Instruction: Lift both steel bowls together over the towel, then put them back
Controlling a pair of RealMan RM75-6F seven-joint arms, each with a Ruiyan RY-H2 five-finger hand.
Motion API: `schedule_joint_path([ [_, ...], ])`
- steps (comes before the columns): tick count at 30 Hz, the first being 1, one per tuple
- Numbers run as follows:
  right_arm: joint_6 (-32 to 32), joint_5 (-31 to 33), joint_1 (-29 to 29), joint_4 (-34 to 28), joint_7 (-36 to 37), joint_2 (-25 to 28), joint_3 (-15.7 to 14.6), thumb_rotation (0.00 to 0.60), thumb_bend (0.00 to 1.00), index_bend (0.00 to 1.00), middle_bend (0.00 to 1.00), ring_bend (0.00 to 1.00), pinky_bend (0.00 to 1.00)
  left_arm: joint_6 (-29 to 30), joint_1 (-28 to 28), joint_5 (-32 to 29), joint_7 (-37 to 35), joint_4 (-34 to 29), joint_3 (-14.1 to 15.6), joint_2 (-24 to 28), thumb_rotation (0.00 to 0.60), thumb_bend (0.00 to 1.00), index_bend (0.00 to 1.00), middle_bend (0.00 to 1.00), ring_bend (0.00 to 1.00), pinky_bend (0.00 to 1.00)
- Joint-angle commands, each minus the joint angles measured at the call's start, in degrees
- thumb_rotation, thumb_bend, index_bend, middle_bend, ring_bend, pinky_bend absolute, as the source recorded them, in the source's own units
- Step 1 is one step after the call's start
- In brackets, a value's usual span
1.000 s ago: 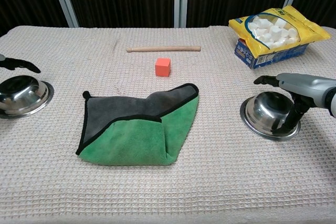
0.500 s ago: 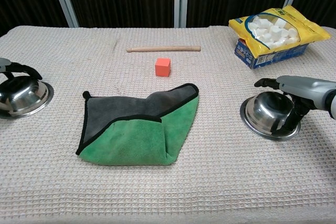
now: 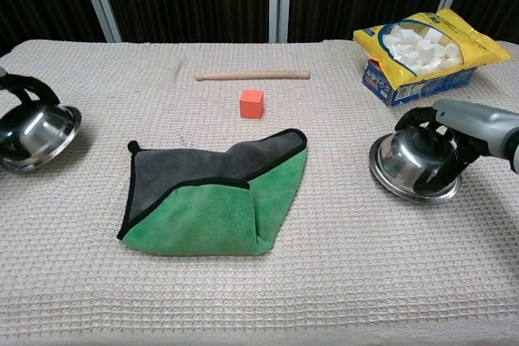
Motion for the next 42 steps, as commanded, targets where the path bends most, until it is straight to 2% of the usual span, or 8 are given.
schedule_joint_path([
  [1, 8.0, -12.4, -5.0, -2.2, 14.0, 2.6, 2.9, 0.600, 0.14, 0.39, 0.38, 0.36, 0.54, 14.7, 4.5, -1.9, -4.5, -8.0, -6.5, 3.2, 0.600, 0.04, 0.42, 0.42, 0.38, 0.61],
  [6, 17.5, -26.5, -8.4, 1.3, 37.8, -1.5, 6.6, 0.600, 0.15, 0.39, 0.38, 0.36, 0.54, 25.5, 9.3, -3.9, -18.2, -21.1, -11.7, 4.4, 0.600, 0.05, 0.43, 0.43, 0.39, 0.61],
  [11, 20.7, -31.8, -7.6, 5.7, 56.3, -9.9, 8.9, 0.600, 0.16, 0.39, 0.38, 0.36, 0.54, 24.9, 11.0, -4.1, -31.1, -33.4, -12.3, 6.0, 0.600, 0.05, 0.43, 0.43, 0.39, 0.61],
  [17, 13.5, -32.5, -4.4, 3.7, 76.0, -13.6, 10.2, 0.600, 0.17, 0.39, 0.38, 0.36, 0.54, 22.1, 9.6, -0.6, -33.1, -37.6, -10.4, 4.9, 0.600, 0.05, 0.43, 0.43, 0.39, 0.61],
  [20, 9.0, -32.2, -1.6, 4.4, 81.8, -15.0, 11.5, 0.600, 0.18, 0.39, 0.38, 0.36, 0.54, 21.7, 8.5, 1.3, -30.9, -38.2, -10.0, 3.8, 0.600, 0.05, 0.43, 0.43, 0.39, 0.61],
  [26, 4.0, -32.8, 2.5, 5.8, 86.4, -17.2, 12.9, 0.600, 0.19, 0.39, 0.38, 0.36, 0.54, 20.7, 6.8, 3.4, -25.2, -38.3, -9.4, 2.9, 0.600, 0.05, 0.43, 0.43, 0.39, 0.61],
  [32, 1.0, -31.8, 6.1, 7.5, 86.1, -19.4, 15.1, 0.600, 0.20, 0.39, 0.38, 0.36, 0.54, 21.2, 5.8, 3.8, -18.0, -39.3, -9.5, 1.7, 0.600, 0.05, 0.43, 0.43, 0.39, 0.61],
  [42, -3.4, -29.5, 11.1, 9.0, 87.4, -23.6, 17.7, 0.600, 0.20, 0.39, 0.38, 0.36, 0.54, 21.4, 2.9, 2.9, -11.1, -40.8, -12.7, -0.8, 0.600, 0.05, 0.43, 0.43, 0.39, 0.60],
])
